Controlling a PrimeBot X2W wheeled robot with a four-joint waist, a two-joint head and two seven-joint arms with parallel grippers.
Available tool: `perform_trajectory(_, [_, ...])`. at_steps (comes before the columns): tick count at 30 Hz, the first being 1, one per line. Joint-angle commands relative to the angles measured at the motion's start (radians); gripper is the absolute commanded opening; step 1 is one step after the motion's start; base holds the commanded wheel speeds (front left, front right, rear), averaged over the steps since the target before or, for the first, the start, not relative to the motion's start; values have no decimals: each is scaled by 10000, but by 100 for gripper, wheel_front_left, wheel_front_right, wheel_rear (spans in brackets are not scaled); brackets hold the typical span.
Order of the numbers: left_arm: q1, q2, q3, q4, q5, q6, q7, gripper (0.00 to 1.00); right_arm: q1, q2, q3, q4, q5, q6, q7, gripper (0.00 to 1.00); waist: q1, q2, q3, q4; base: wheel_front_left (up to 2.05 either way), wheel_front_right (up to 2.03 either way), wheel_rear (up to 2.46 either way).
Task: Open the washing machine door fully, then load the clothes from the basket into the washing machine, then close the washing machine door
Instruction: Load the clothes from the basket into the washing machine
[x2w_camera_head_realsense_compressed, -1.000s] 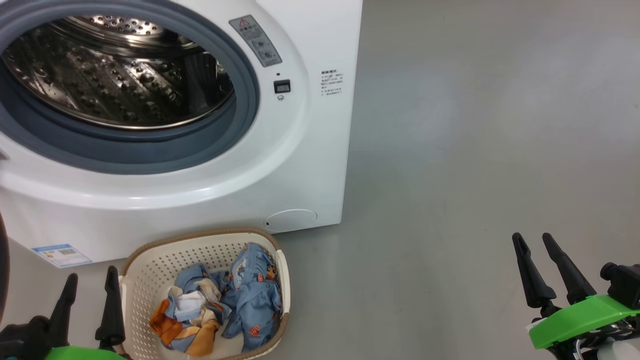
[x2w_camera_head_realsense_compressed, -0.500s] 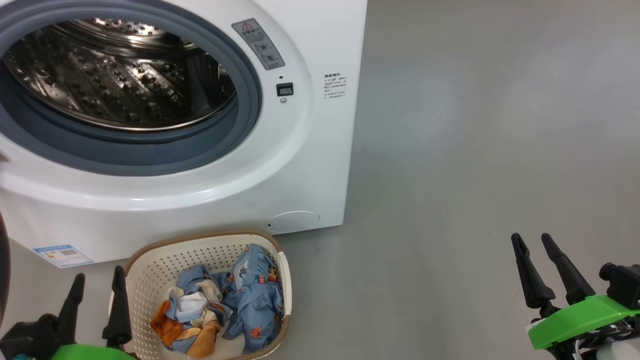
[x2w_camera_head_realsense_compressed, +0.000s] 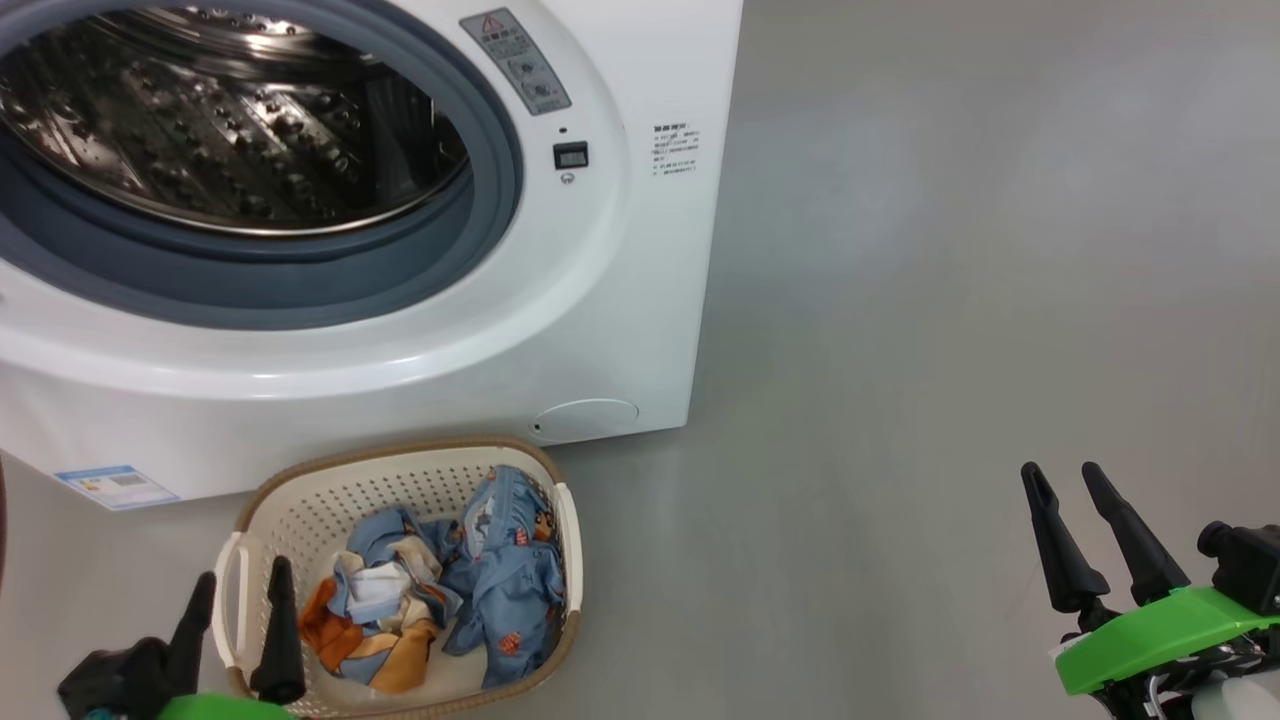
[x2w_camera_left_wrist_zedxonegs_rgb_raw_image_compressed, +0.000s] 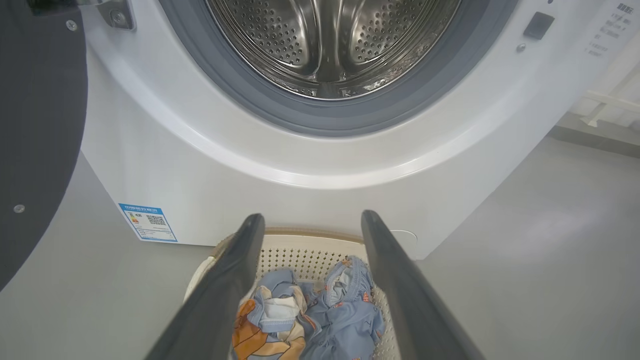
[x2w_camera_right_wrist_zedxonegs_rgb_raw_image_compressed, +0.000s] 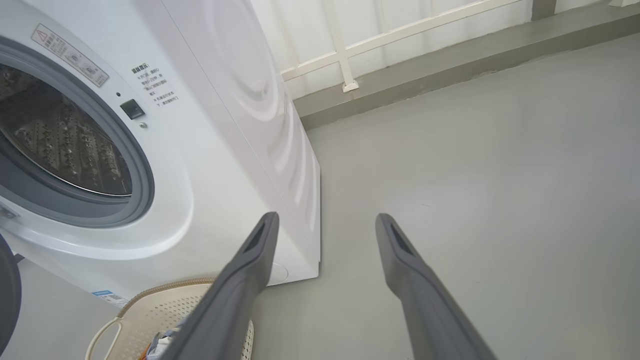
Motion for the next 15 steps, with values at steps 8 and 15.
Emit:
perform_trajectory(8, [-990,110,-36,689,-97,-15,-55,100,-577,-41,280,-240,-506,14,-132,100,0,0,786,50,0,0,0])
perform_trajectory(15, [-1609,192,-392,1348,-314,-15,-55,100,-876,-12,383,-192,-798,14,-132,100,0,0,1382,125,0,0,0])
